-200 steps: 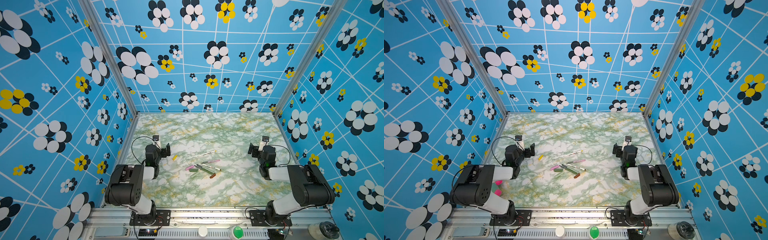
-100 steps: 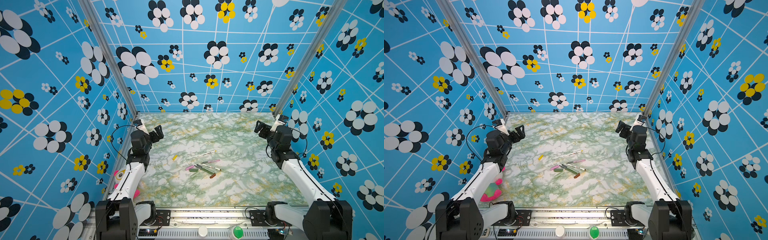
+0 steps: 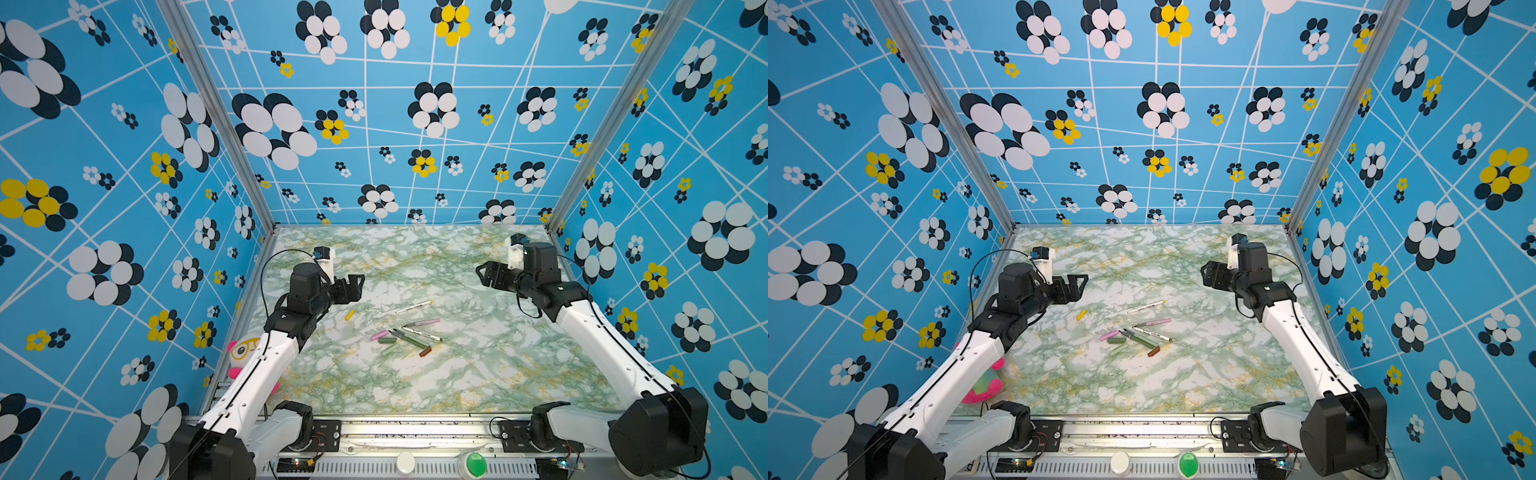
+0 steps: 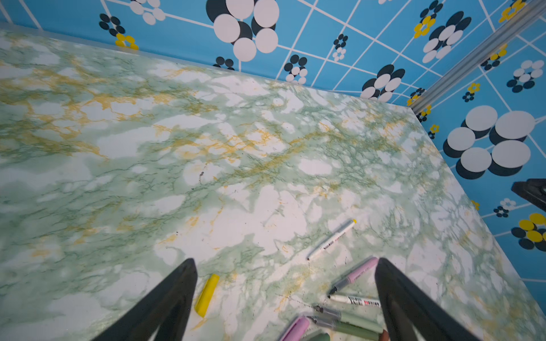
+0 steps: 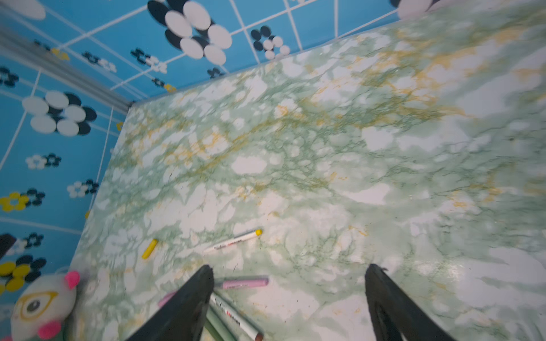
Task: Insert pens into pen caps
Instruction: Pick up a pen at the center of the table.
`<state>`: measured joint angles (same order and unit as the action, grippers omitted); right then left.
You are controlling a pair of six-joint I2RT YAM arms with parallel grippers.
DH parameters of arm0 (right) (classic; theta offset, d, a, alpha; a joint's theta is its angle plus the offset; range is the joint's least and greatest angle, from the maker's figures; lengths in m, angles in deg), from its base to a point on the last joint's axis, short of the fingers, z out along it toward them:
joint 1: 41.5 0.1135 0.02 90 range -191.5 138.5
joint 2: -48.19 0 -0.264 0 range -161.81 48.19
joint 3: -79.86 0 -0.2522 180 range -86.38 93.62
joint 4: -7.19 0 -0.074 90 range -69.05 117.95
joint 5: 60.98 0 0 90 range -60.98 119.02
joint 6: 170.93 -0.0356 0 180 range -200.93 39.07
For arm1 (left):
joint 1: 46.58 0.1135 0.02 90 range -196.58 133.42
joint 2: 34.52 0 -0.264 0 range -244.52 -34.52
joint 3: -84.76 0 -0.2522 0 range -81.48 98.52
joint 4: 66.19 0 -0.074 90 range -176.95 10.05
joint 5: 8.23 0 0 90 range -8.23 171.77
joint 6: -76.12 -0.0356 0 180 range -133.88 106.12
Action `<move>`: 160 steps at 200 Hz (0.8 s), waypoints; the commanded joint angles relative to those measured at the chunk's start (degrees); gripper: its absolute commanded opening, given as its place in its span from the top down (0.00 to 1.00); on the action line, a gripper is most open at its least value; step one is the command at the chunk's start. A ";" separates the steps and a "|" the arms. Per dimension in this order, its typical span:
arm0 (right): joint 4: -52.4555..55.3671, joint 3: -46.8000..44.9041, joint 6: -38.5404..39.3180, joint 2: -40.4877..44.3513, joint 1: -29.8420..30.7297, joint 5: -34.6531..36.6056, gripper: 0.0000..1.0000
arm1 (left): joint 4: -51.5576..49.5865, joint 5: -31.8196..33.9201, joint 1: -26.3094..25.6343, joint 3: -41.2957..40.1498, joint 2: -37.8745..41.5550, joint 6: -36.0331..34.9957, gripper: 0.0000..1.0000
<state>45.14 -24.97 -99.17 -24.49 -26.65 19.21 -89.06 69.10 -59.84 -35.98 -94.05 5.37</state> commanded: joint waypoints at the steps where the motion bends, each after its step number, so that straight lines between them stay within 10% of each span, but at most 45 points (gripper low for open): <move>1: 11.81 3.05 4.42 -3.03 7.24 -1.50 0.24 | -6.58 2.72 -1.07 -1.30 3.39 1.92 0.05; 79: 17.65 9.30 8.80 -16.11 29.33 0.89 0.42 | -6.05 1.30 -1.16 -15.11 23.99 14.95 0.04; 160: 19.67 19.16 13.81 -33.26 35.85 1.94 0.56 | -8.30 1.44 -1.08 -20.50 35.69 18.53 0.02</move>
<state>61.55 -8.36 -87.74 -54.18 7.95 19.96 -96.40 70.63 -60.60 -55.26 -59.43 22.83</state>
